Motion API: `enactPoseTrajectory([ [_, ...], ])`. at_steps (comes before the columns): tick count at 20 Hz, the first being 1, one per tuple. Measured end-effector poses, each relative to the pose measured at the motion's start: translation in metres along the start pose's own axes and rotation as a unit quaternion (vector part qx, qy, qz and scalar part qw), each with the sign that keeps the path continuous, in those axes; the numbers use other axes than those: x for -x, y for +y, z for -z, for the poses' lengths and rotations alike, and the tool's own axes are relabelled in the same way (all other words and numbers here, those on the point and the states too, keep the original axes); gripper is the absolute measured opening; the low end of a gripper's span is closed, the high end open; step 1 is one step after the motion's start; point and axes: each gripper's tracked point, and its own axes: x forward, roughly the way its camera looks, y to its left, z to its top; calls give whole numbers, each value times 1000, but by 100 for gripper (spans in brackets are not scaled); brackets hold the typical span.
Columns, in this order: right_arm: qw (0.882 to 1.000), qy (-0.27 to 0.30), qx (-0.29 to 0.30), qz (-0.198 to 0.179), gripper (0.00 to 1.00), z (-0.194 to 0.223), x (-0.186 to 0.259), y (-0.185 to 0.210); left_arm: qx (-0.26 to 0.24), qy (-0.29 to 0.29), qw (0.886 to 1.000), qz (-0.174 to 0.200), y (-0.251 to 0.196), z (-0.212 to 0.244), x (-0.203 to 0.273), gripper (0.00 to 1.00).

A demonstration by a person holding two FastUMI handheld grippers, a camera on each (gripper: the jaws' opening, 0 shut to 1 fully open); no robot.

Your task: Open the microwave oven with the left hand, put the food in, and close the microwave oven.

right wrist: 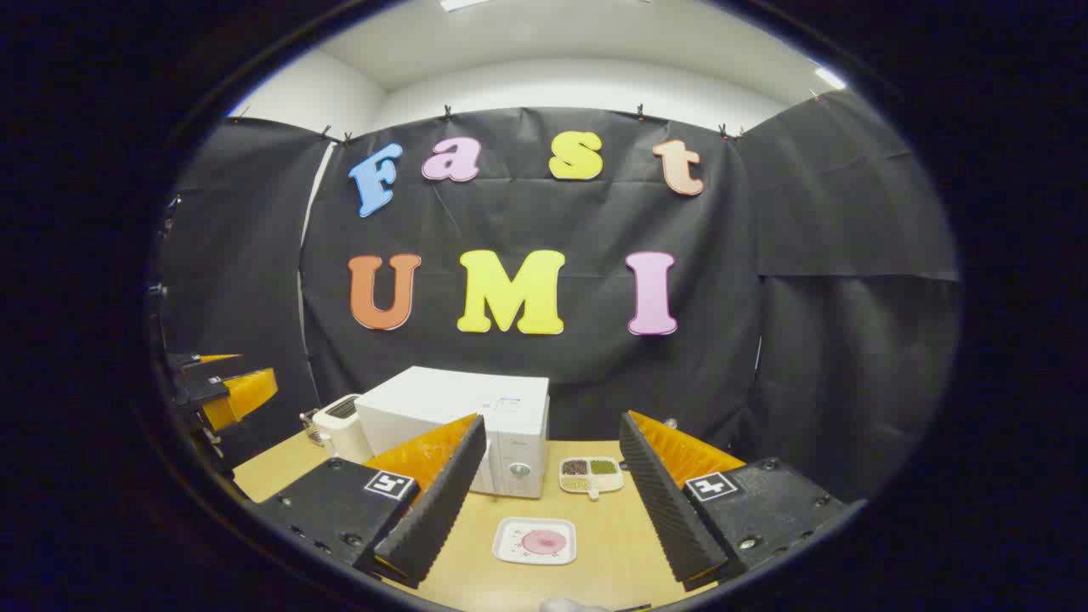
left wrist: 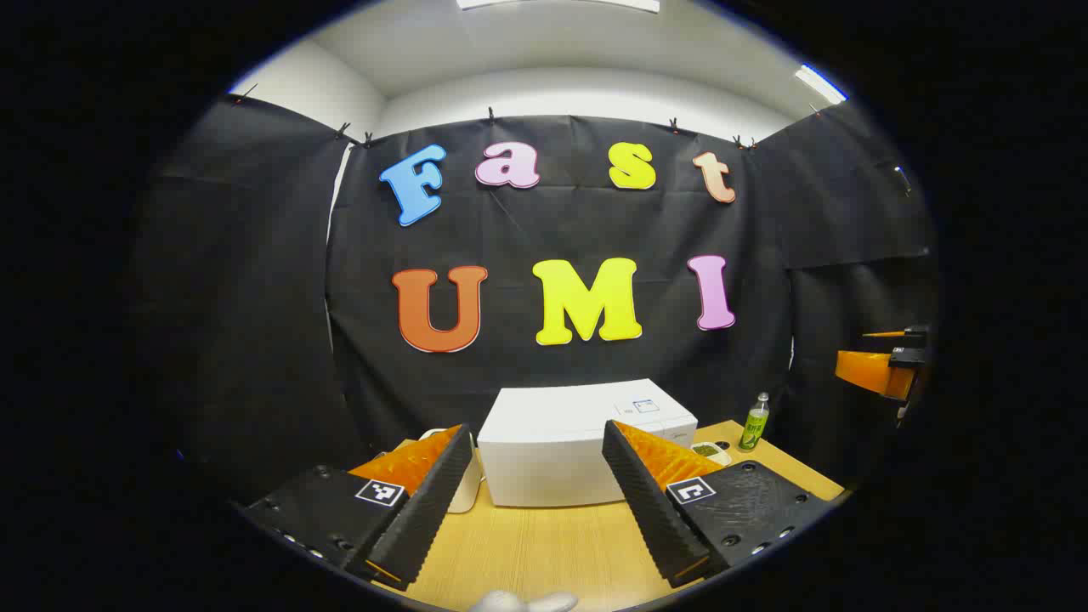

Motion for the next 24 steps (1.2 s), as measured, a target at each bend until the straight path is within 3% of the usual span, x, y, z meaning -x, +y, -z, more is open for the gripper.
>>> enactPoseTrajectory([
  [2, 1000, 2, -3, 0, 100, 1, -2, 1, -1, -2, 1000, 0, 2, -2, -1, 96],
  [9, 1000, 4, -2, 0, 96, 3, -8, 1, -3, -6, 1000, -3, 5, -1, -8, 96],
  [10, 1000, 4, -2, 0, 100, 3, -9, 1, -2, -7, 1000, -3, 6, -1, -11, 96],
  [12, 1000, 6, -2, -1, 96, 5, -12, 0, 0, -7, 1000, -1, 3, 0, -15, 96],
  [15, 1000, 12, -5, -4, 100, 9, -17, -3, -9, -8, 1000, 0, -3, 4, -24, 96],
  [24, 999, 26, -11, 24, 96, 12, -17, -48, 8, 29, 997, 77, -105, 76, -82, 96],
])
